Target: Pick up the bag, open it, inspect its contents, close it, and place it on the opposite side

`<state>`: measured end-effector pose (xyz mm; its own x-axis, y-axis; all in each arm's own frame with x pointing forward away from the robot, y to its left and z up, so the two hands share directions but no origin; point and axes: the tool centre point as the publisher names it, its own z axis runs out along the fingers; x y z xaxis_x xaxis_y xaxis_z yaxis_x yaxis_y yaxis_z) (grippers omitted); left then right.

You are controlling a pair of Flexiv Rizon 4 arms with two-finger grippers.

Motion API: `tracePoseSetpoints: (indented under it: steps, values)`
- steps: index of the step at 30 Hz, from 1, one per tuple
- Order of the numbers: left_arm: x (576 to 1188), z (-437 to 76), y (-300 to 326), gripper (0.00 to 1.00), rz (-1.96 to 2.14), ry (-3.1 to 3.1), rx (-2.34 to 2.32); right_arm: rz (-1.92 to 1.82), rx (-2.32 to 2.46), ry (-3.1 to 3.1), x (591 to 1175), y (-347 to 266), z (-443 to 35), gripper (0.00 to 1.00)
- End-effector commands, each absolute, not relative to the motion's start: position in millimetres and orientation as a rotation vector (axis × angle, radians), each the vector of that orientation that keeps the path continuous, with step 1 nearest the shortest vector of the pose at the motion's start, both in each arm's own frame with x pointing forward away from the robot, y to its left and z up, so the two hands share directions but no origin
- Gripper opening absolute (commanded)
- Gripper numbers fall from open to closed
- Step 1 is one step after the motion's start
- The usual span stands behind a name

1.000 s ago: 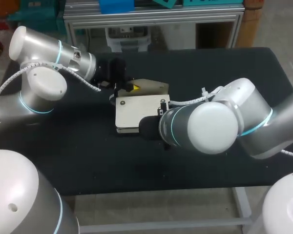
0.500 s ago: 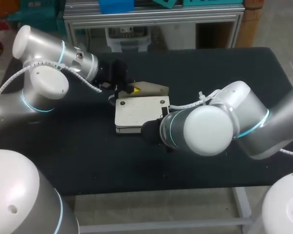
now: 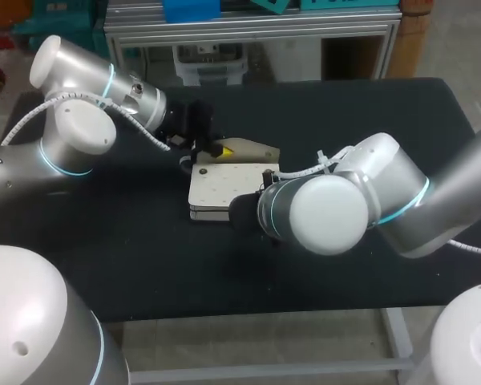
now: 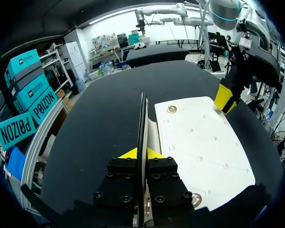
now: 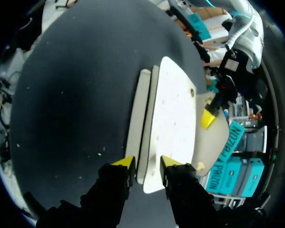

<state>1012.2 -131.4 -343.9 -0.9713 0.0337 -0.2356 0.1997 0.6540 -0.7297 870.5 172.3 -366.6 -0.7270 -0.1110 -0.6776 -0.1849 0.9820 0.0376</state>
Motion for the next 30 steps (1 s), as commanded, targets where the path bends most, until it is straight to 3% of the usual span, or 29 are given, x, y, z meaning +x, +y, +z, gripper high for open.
tracePoseSetpoints:
  steps: [1,5,16,19,21,30]
  values:
    - [1017.4,-347.3,-131.6,0.0,-1.236,2.678,0.196,0.161,-0.178,2.112,878.4,173.7,-377.6,0.36]
    - [1017.4,-348.5,-131.6,0.0,-1.239,2.688,0.203,0.157,-0.17,2.107,884.3,172.9,-378.9,0.39]
    - [1016.7,-352.8,-135.0,0.0,-1.234,2.711,0.224,0.165,-0.152,2.094,895.3,173.4,-377.0,0.31]
    - [1016.7,-353.2,-136.1,0.0,-1.233,2.715,0.229,0.163,-0.148,2.092,897.0,173.2,-376.9,0.17]
    - [1016.6,-353.7,-136.6,0.0,-1.234,2.717,0.232,0.16,-0.147,2.093,898.5,173.0,-378.7,0.0]
    - [1003.9,-352.4,-135.5,0.0,-1.212,2.604,0.368,0.17,-0.112,2.11,896.4,168.4,-382.2,0.0]
